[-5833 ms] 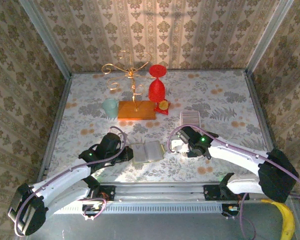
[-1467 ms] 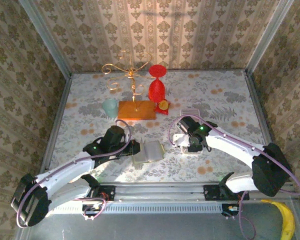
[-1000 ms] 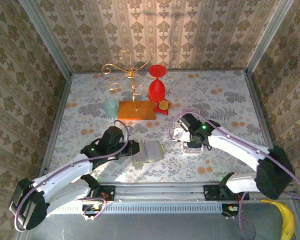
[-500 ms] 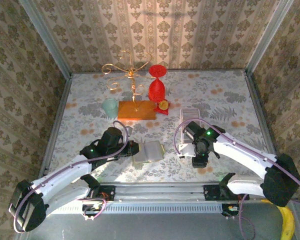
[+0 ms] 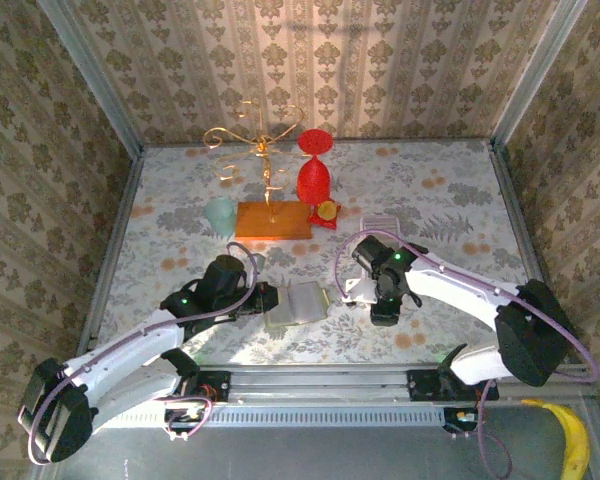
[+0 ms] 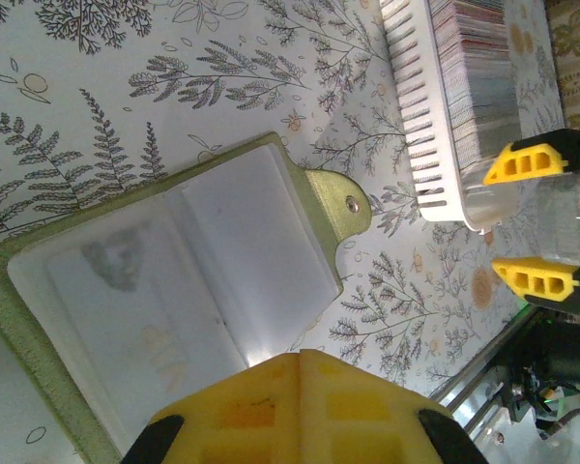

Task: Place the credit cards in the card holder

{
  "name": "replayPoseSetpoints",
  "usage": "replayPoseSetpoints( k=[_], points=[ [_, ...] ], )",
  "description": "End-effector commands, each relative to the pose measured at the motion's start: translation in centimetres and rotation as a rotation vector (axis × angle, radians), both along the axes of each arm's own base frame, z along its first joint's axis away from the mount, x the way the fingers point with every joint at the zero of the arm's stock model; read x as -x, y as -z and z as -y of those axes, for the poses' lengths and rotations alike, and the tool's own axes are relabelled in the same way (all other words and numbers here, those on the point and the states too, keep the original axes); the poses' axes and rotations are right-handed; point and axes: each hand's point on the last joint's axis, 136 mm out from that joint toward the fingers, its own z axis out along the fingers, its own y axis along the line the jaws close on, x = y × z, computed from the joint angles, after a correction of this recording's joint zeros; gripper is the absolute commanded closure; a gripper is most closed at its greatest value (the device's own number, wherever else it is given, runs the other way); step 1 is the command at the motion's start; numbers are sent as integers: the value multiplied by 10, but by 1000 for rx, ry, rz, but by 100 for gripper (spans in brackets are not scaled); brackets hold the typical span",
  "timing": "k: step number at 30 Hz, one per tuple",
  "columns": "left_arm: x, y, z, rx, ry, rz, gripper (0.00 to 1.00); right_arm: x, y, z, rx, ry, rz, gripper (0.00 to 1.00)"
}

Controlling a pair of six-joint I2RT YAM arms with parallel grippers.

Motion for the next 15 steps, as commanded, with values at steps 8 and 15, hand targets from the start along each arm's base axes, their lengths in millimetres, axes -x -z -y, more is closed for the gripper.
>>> replayPoseSetpoints(
  k=[8,15],
  points=[
    [4,3,0,4,13,-5,100,22,10,-7,5,-20,-112,45],
    [5,4,-1,6,4,-11,100,35,6,-5,23,-21,-87,45]
  ],
)
